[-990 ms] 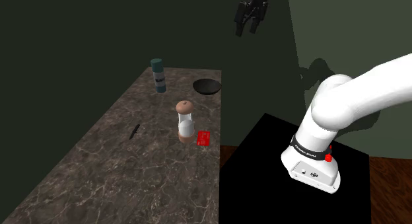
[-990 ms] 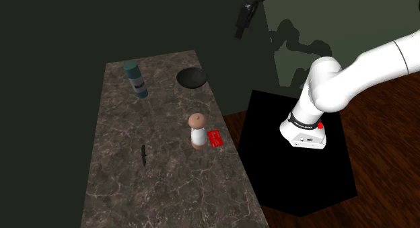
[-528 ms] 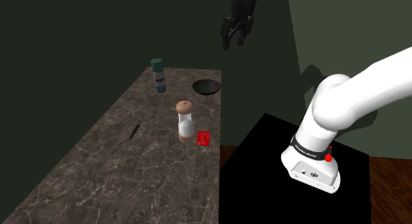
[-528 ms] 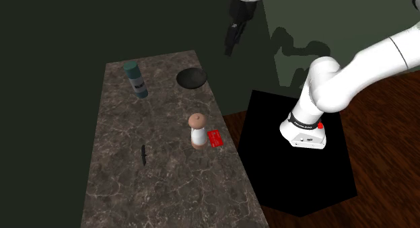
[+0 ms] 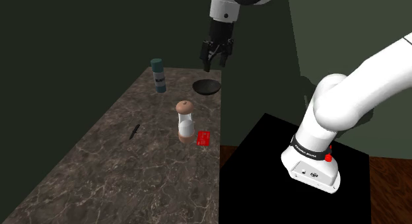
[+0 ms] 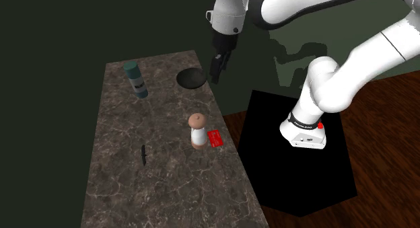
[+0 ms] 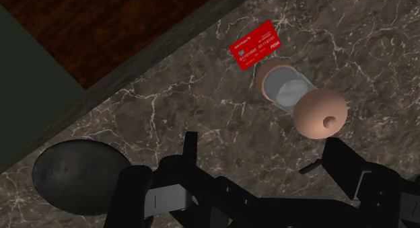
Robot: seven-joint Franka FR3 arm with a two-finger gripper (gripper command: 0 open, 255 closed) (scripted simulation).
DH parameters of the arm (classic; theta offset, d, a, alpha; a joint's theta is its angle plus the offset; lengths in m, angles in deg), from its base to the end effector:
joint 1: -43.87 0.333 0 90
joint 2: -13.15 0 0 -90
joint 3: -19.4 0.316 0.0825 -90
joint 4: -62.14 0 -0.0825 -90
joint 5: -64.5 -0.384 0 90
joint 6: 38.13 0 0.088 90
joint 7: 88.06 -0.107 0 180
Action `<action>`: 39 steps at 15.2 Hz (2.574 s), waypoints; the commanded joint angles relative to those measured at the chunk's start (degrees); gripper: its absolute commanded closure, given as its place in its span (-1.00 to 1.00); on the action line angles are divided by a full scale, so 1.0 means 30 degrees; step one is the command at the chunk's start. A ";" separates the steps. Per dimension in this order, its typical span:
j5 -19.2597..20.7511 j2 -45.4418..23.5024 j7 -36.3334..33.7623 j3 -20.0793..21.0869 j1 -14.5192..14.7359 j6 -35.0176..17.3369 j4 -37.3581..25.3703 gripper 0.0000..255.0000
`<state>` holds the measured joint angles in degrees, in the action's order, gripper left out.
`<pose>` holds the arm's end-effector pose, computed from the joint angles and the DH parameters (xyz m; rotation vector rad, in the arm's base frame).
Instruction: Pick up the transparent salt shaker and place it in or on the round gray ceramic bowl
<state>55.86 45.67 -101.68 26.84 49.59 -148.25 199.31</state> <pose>0.3773 0.1048 0.5264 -3.0446 0.1072 -0.1131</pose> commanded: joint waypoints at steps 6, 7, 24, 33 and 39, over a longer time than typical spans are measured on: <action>-0.1260 -0.3611 -0.1136 0.1513 0.0979 -0.2572 -0.0465 -1.00; -0.1407 -0.4156 -0.1295 0.1728 0.1113 -0.2918 -0.0592 -1.00; -0.1915 -0.7171 -0.1875 0.2760 0.1711 -0.6142 -0.0175 -1.00; -0.1914 -0.7172 -0.1875 0.2760 0.1710 -0.6137 -0.0180 1.00; -0.1880 -0.6776 -0.1959 0.2697 0.1690 -0.5324 -0.0604 1.00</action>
<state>50.16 25.13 -107.48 34.97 54.68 -164.82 197.87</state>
